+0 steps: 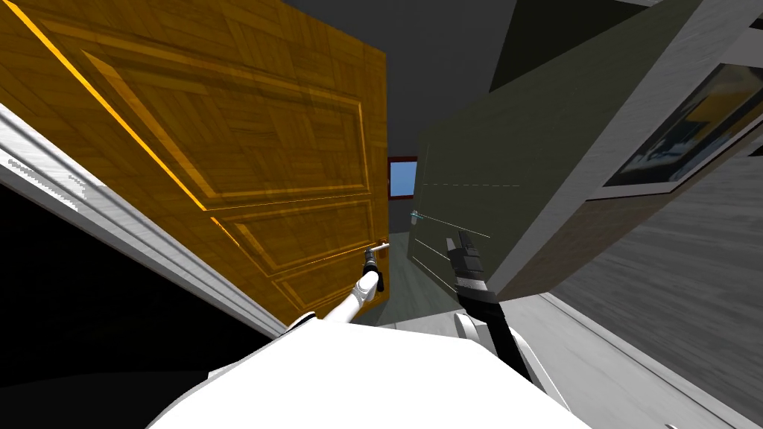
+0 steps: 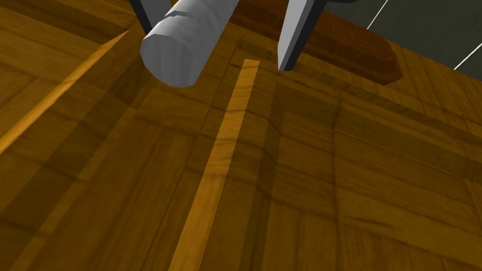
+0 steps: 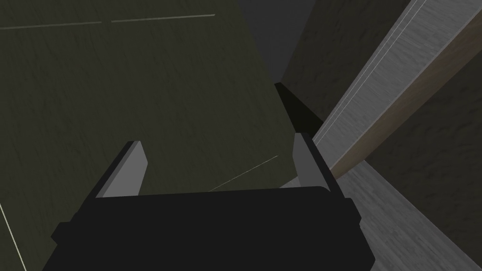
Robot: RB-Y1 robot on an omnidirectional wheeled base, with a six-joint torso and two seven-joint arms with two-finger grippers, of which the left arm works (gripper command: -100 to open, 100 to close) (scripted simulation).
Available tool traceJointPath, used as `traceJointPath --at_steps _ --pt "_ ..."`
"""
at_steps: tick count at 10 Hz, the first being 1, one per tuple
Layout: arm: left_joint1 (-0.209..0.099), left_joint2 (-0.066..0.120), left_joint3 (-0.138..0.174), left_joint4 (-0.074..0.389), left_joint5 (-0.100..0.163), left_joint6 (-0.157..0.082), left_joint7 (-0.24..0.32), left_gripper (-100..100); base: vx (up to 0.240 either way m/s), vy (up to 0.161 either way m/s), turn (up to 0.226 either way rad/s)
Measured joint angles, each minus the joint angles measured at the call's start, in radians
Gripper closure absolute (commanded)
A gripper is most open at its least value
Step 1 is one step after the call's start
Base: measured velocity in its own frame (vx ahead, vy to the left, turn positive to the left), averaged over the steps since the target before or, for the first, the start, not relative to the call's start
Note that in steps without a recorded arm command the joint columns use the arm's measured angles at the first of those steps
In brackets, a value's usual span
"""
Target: Push the door open
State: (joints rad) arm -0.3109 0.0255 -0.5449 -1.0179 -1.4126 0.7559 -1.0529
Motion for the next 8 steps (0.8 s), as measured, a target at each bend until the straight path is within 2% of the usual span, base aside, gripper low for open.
traceJointPath --at_steps 1,2,3,4,5,6,7,8 --pt "-0.014 -0.009 -0.002 0.026 -0.007 0.004 0.011 100 0.002 -0.004 -0.019" --pt "-0.016 -0.011 -0.010 0.047 -0.024 0.010 0.038 100 0.007 -0.009 -0.018" --pt "0.009 -0.010 -0.011 0.011 -0.016 0.015 0.021 100 0.027 0.006 0.030" --pt "0.017 -0.007 -0.006 -0.007 0.000 0.007 0.004 100 0.033 0.005 0.047" --pt "0.000 -0.008 -0.004 0.022 -0.001 -0.001 0.023 100 0.015 -0.004 0.003" --pt "-0.003 -0.008 -0.008 0.036 -0.010 -0.001 0.046 100 -0.001 -0.004 -0.026" --pt "0.010 -0.004 -0.006 0.012 -0.001 -0.002 0.035 100 0.033 0.008 0.049" --pt "-0.009 -0.001 0.000 0.036 0.007 -0.016 0.047 100 0.055 0.006 -0.015"
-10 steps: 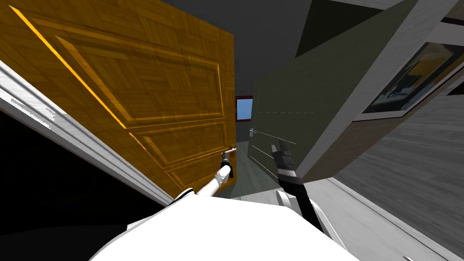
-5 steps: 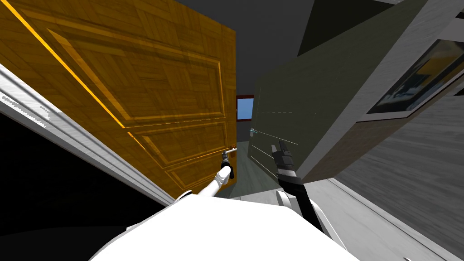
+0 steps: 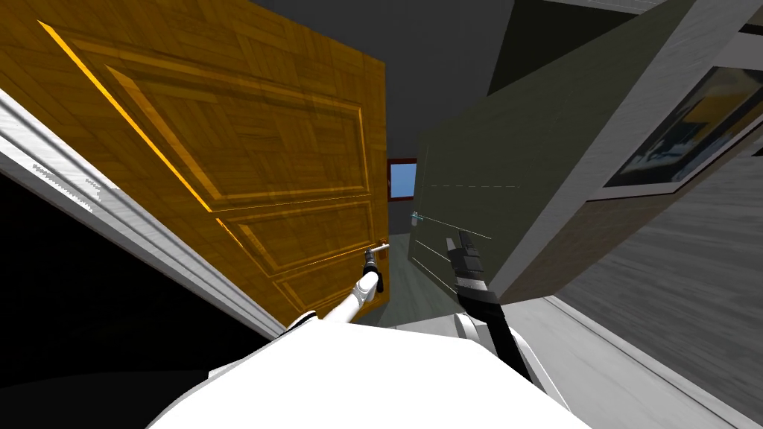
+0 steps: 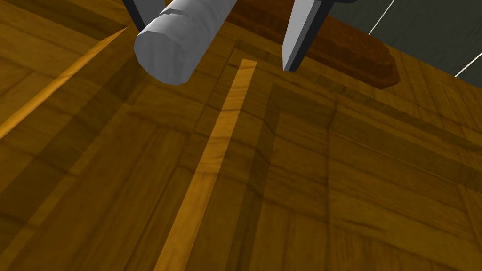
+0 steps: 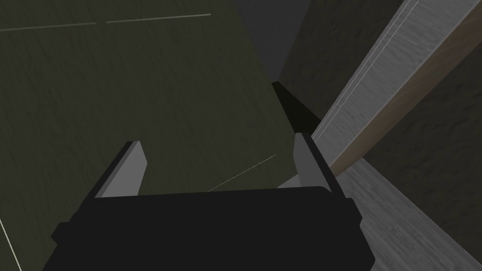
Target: Push the door open
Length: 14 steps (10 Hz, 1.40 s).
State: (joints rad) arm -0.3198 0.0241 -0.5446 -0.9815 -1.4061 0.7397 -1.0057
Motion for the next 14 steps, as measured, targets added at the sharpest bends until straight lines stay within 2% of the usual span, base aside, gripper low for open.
traceJointPath --at_steps 1,2,3,4,5,6,8,9,10,11,12,14 --pt "0.024 0.008 0.006 -0.044 0.017 -0.008 -0.018 100 0.023 0.003 0.046" --pt "0.009 0.003 0.010 -0.027 0.019 -0.009 -0.021 100 0.041 0.004 0.050" --pt "0.005 0.006 0.016 -0.026 0.032 -0.021 -0.014 100 0.032 0.007 0.040" --pt "0.010 0.006 0.031 -0.054 0.064 -0.030 -0.047 100 0.014 0.007 0.004" --pt "0.009 0.007 0.025 -0.049 0.052 -0.029 -0.037 100 0.004 0.004 -0.035" --pt "0.056 0.027 0.027 -0.120 0.071 -0.033 -0.063 100 -0.003 0.004 0.062" --pt "0.013 0.019 0.028 -0.086 0.047 -0.031 -0.016 100 0.002 0.012 -0.004" --pt "0.000 0.017 0.031 -0.067 0.048 -0.031 -0.006 100 -0.005 -0.003 -0.041" --pt "-0.003 0.026 0.029 -0.047 0.042 -0.040 0.009 100 0.005 -0.012 0.012" --pt "0.044 0.043 0.030 -0.104 0.060 -0.045 -0.023 100 -0.017 -0.004 0.065" --pt "0.030 0.030 0.030 -0.092 0.055 -0.037 -0.027 100 0.064 -0.013 0.036" --pt "0.014 0.024 0.051 -0.094 0.076 -0.065 -0.006 100 0.106 -0.008 0.048"
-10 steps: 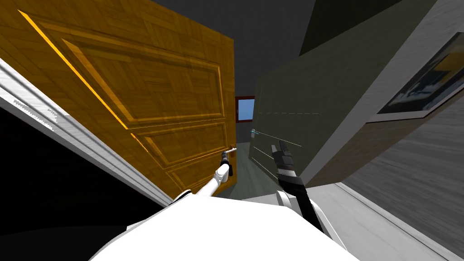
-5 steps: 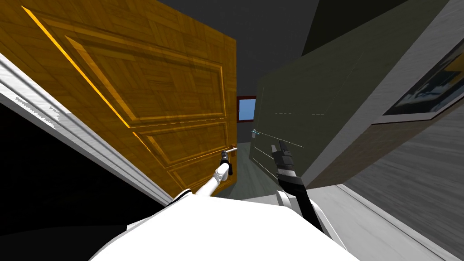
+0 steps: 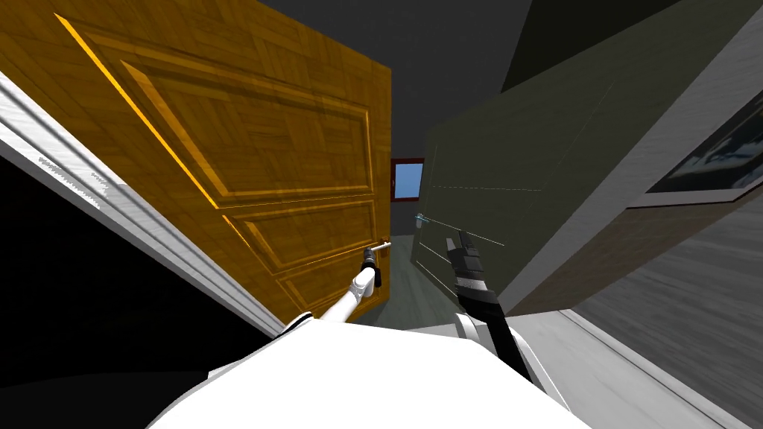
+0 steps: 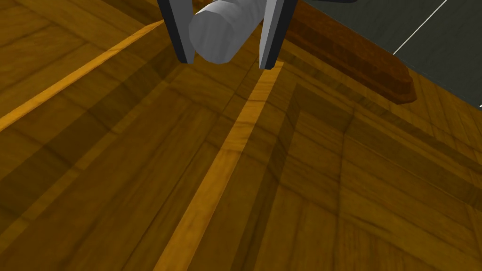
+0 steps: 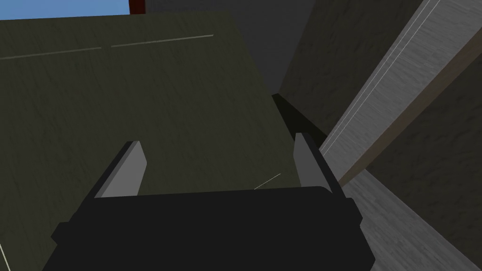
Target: Push the door open
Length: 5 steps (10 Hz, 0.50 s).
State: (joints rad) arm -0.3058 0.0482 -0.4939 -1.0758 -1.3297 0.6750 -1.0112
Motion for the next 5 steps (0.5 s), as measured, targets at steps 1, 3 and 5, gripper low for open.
traceJointPath --at_steps 1,3,5 --pt "0.008 0.005 0.015 -0.022 0.023 -0.017 -0.003 100 0.087 0.008 0.047" --pt "-0.014 0.011 0.041 0.000 0.035 -0.041 0.033 100 0.106 0.014 0.052" --pt "-0.015 0.021 0.074 -0.002 0.068 -0.072 0.050 100 0.107 -0.002 0.093"
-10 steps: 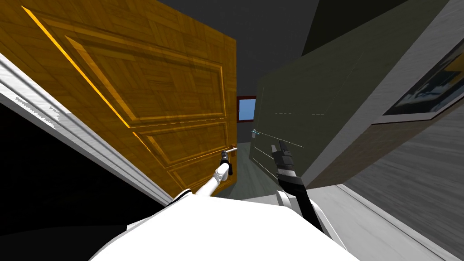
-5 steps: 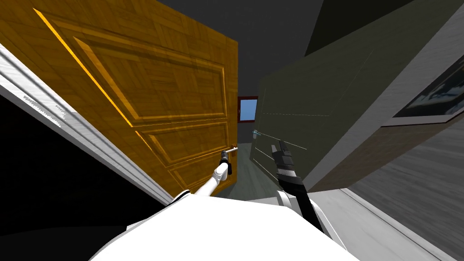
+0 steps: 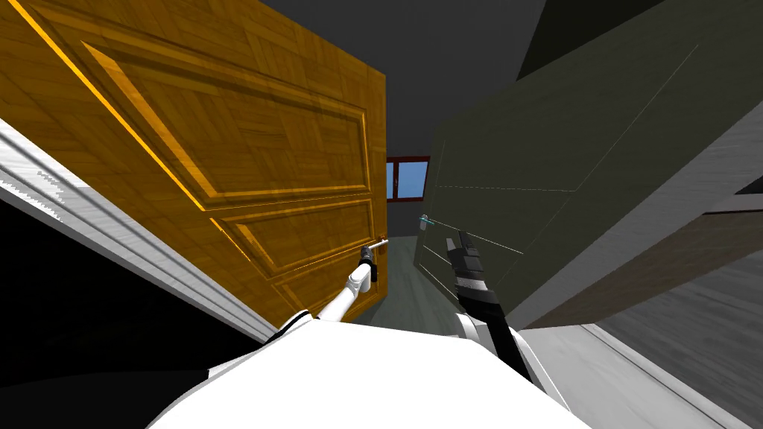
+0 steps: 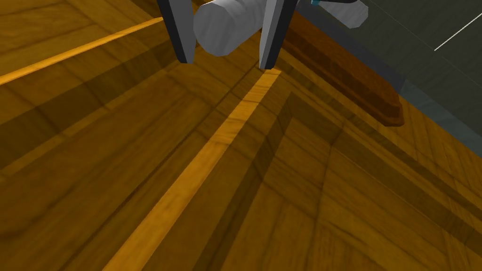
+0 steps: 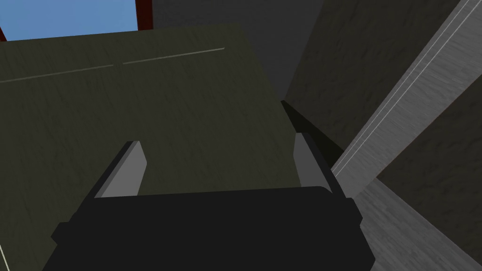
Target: Push the door open
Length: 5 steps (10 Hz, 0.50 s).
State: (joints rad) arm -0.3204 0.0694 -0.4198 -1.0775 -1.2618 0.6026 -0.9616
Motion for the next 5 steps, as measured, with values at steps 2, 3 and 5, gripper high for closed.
traceJointPath --at_steps 2,3,5 --pt "-0.017 -0.015 0.032 0.017 0.029 -0.016 0.020 100 0.067 0.011 0.027" --pt "-0.002 -0.003 0.040 -0.012 0.054 -0.021 0.002 100 0.013 -0.001 -0.018" --pt "-0.016 0.004 0.046 0.009 0.050 -0.032 0.019 100 -0.007 0.001 0.011"
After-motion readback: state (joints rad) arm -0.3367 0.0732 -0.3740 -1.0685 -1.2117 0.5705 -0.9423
